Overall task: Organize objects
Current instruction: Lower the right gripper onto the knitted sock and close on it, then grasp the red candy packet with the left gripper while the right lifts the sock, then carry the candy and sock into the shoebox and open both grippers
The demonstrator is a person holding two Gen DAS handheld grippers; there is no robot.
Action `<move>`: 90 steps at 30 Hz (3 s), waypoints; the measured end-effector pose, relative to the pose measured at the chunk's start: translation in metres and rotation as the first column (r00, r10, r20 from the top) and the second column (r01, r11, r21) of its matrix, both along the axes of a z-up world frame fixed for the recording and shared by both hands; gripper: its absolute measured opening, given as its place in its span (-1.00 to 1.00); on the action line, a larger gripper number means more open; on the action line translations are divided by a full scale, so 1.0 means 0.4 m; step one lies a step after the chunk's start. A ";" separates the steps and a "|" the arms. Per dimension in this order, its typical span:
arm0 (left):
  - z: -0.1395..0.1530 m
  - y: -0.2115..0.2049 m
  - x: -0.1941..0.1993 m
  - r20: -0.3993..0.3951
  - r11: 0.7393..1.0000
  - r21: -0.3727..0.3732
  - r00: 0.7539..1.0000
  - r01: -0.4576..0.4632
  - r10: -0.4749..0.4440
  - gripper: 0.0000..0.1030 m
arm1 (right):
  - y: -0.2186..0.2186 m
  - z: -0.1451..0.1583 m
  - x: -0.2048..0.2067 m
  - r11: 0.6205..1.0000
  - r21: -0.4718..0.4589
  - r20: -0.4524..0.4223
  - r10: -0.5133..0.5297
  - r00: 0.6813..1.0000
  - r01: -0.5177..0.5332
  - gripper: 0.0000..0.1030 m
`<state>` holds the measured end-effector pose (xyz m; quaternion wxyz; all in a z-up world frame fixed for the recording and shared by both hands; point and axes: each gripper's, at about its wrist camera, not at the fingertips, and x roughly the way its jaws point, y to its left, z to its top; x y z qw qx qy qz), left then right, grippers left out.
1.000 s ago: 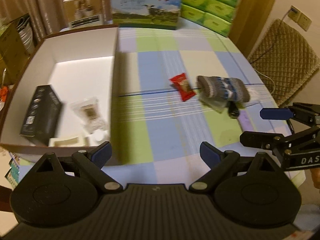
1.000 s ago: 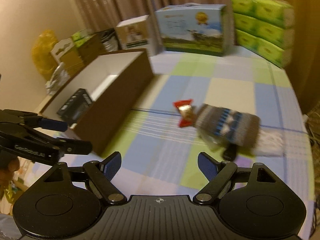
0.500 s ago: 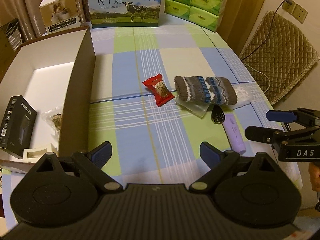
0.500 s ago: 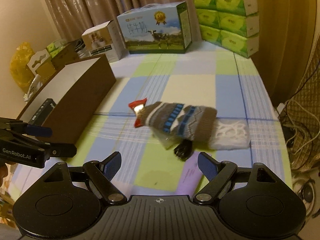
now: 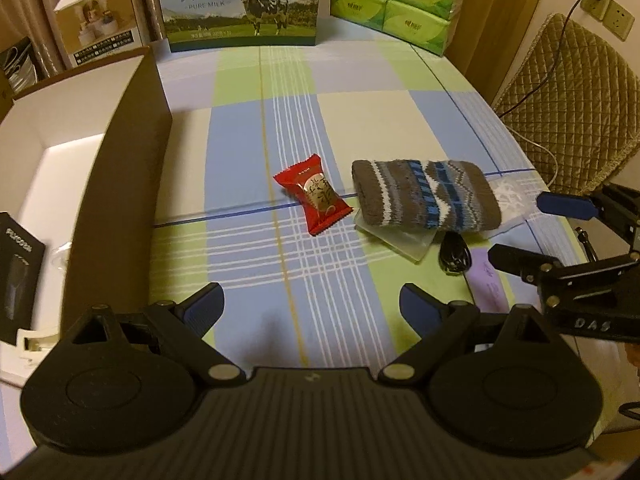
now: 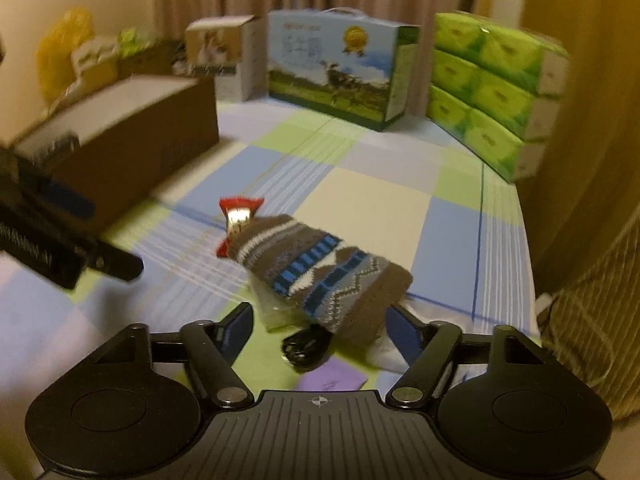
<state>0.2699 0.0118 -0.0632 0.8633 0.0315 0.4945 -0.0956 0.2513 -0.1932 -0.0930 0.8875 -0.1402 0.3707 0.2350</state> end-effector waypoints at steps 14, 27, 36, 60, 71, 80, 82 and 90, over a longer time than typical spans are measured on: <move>-0.071 0.008 0.077 -0.050 0.999 -0.008 0.998 -0.037 0.037 0.79 | 0.091 -0.143 0.051 0.907 -0.357 0.091 0.273 0.958 -0.225 0.07; -0.104 0.008 0.120 -0.058 0.998 -0.029 0.997 -0.047 0.046 0.79 | 0.024 -0.089 0.171 0.997 -0.063 -0.025 0.048 0.999 -0.049 -0.82; -0.117 -0.006 0.188 -0.045 0.994 -0.066 0.996 -0.082 0.079 0.70 | -0.075 -0.031 0.288 0.909 0.305 -0.259 -0.209 0.943 0.285 -0.83; -0.208 -0.037 0.302 -0.063 0.977 -0.103 0.982 -0.186 0.180 -0.25 | -0.094 -0.053 0.335 0.846 0.374 -0.330 -0.263 0.907 0.381 -0.83; -0.200 -0.009 0.284 -0.064 0.979 -0.096 0.982 -0.181 0.175 -0.44 | -0.082 -0.040 0.325 0.860 0.361 -0.315 -0.253 0.915 0.362 -0.83; -0.148 0.001 0.241 -0.030 0.979 -0.111 0.985 -0.170 0.168 -0.44 | -0.069 0.010 0.294 0.861 0.387 -0.281 -0.231 0.932 0.330 -0.83; -0.128 0.004 0.230 -0.017 0.978 -0.123 0.986 -0.168 0.167 -0.44 | -0.065 0.023 0.284 0.860 0.395 -0.275 -0.224 0.935 0.322 -0.83; -0.046 0.021 0.169 0.028 0.977 -0.148 0.987 -0.151 0.157 -0.44 | -0.049 0.076 0.232 0.851 0.439 -0.273 -0.180 0.945 0.289 -0.83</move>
